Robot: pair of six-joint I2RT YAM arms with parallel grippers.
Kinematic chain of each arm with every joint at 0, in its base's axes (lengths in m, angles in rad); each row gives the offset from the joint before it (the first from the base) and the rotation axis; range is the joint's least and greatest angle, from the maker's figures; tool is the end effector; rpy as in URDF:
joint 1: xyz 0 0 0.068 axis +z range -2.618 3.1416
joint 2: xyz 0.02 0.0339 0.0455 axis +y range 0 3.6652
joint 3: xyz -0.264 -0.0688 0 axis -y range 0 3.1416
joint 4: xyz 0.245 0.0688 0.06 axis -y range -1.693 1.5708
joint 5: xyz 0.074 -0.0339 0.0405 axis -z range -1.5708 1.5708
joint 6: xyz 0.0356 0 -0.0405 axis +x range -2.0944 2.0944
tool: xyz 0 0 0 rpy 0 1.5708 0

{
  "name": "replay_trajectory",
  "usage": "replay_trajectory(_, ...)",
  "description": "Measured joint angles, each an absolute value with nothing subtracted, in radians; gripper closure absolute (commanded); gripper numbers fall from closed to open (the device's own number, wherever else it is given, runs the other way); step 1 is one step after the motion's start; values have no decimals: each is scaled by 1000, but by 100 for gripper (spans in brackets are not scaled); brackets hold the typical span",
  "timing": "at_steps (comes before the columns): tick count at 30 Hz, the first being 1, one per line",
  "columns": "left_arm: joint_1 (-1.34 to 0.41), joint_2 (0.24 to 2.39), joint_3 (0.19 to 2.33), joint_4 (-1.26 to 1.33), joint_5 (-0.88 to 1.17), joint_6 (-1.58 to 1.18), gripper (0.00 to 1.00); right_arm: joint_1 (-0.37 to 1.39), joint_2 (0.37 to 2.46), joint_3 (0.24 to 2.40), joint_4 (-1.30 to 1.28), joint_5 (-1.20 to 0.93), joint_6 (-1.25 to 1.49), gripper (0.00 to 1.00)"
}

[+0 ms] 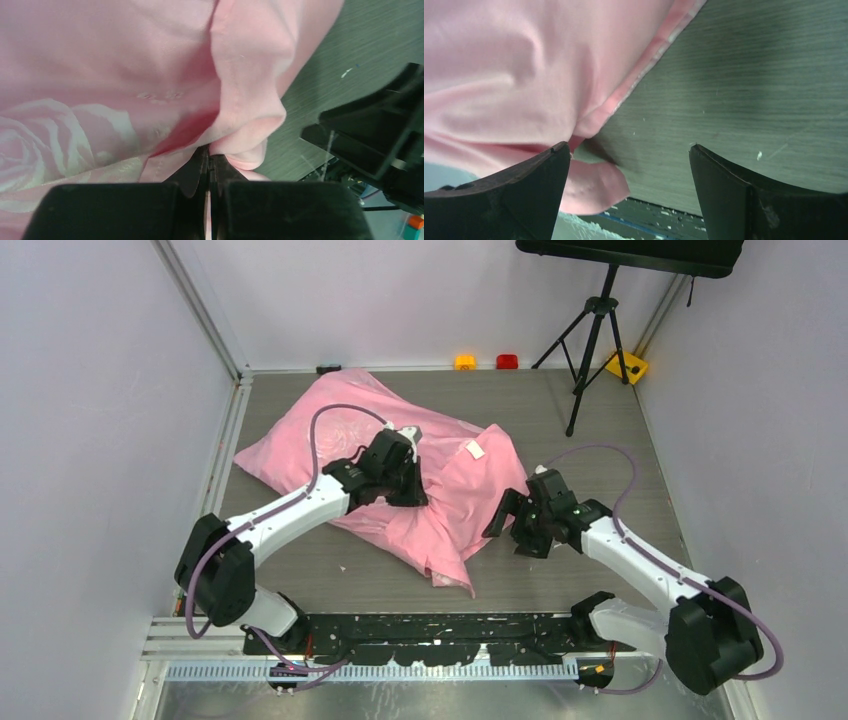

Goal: Remove the pillowcase from the pillow

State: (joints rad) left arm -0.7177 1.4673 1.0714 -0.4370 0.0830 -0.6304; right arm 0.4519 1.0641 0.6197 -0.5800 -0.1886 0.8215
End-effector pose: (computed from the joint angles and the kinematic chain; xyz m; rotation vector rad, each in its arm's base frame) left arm 0.2358 -0.2098 0.2560 0.1508 2.5235 -0.6920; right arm 0.1730 0.0914 0.2001 0.4314 2.7024 0.6638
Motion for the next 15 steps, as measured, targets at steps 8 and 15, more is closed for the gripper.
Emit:
replay_trajectory(8, -718, 1455, 1089, -413, 157, -623, 97, 453, 1209, 593, -389, -103, 900, 26)
replay_trajectory(15, -718, 1380, 1094, -447, 172, -604, 93, 453, 1296, 593, -268, -28, 950, 45)
